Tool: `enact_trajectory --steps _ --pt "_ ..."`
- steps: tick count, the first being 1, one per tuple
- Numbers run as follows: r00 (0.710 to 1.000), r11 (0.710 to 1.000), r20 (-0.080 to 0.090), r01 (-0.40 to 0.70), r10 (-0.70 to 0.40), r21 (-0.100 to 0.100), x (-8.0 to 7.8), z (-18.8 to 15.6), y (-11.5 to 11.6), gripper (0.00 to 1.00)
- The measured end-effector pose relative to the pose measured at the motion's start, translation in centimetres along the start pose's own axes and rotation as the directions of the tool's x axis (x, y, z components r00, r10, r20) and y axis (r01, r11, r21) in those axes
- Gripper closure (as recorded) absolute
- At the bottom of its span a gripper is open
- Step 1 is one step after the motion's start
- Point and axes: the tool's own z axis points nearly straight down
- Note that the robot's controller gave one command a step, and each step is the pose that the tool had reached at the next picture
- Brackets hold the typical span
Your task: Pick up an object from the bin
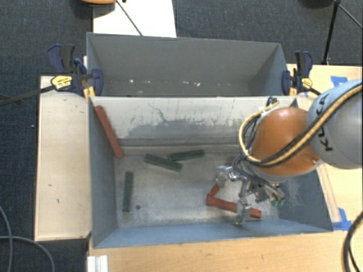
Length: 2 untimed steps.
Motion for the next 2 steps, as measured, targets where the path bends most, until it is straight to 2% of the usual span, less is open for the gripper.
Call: enact_trajectory --steps 1,2 --pt "0.999 0.999 -0.002 -0.049 0.049 -0.004 -0.1 0.6 0.4 0.0" --pt "0.993 0.993 0.004 0.117 -0.117 -0.002 -1.4 2.1 -1.6 1.0"
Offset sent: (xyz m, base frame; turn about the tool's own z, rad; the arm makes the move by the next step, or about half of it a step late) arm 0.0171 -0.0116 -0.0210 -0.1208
